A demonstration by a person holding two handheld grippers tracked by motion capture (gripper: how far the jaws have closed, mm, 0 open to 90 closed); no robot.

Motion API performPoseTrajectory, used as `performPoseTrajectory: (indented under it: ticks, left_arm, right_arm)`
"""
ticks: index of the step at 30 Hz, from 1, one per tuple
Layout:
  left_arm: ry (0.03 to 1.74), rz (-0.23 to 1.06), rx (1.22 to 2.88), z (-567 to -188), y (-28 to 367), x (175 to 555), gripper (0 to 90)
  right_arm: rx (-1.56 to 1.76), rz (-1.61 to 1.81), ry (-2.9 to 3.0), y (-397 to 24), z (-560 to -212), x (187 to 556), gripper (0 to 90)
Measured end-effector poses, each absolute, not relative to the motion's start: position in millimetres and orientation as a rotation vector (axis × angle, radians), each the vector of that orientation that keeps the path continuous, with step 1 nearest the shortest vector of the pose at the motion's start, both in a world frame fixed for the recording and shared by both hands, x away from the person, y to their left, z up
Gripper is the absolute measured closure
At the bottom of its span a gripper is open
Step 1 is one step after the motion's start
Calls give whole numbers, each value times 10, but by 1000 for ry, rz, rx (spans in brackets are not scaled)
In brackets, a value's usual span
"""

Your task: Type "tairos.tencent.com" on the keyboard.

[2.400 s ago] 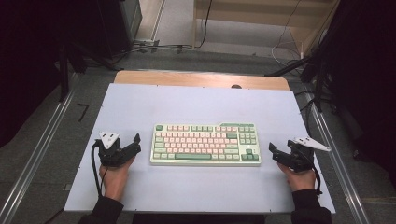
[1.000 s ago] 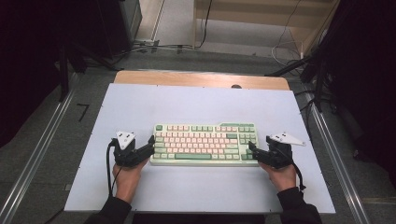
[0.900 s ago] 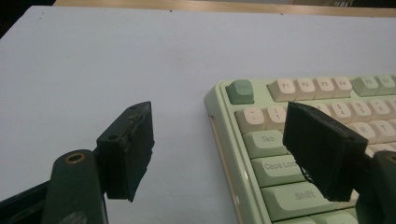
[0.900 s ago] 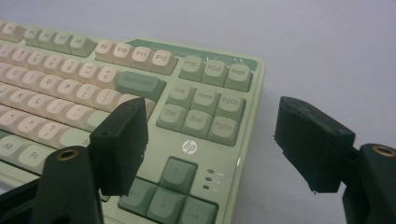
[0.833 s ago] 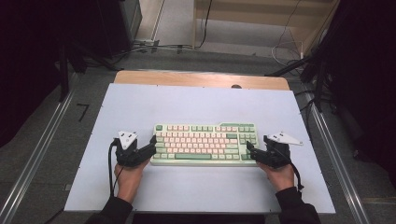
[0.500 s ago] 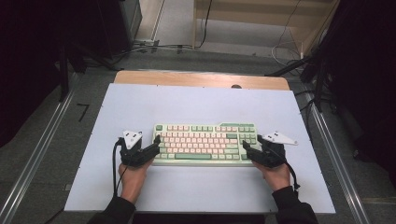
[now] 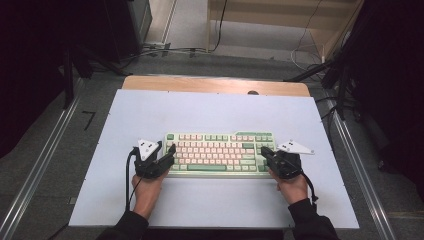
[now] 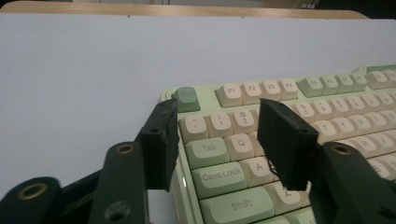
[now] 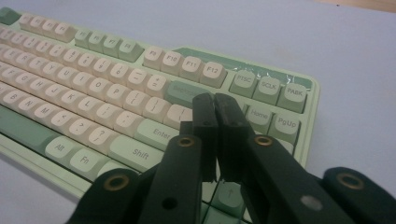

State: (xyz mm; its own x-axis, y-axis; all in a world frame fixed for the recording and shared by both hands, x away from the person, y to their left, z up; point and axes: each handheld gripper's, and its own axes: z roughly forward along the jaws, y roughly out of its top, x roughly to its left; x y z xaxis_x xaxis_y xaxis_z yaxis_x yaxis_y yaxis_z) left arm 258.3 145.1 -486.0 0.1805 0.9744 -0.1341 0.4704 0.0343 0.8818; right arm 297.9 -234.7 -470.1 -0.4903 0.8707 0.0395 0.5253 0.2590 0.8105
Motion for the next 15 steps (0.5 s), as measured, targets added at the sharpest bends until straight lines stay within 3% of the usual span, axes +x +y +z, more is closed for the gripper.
performPoseTrajectory:
  ticks: [11, 15]
  left_arm:
    - [1389, 721, 1612, -4836, 1347, 2602, 871]
    - [1374, 700, 1621, -4823, 1290, 2622, 900]
  right_arm:
    - [1259, 1121, 2126, -2310, -4702, 2997, 874]
    - [1261, 1120, 2129, -2292, -4702, 3001, 874]
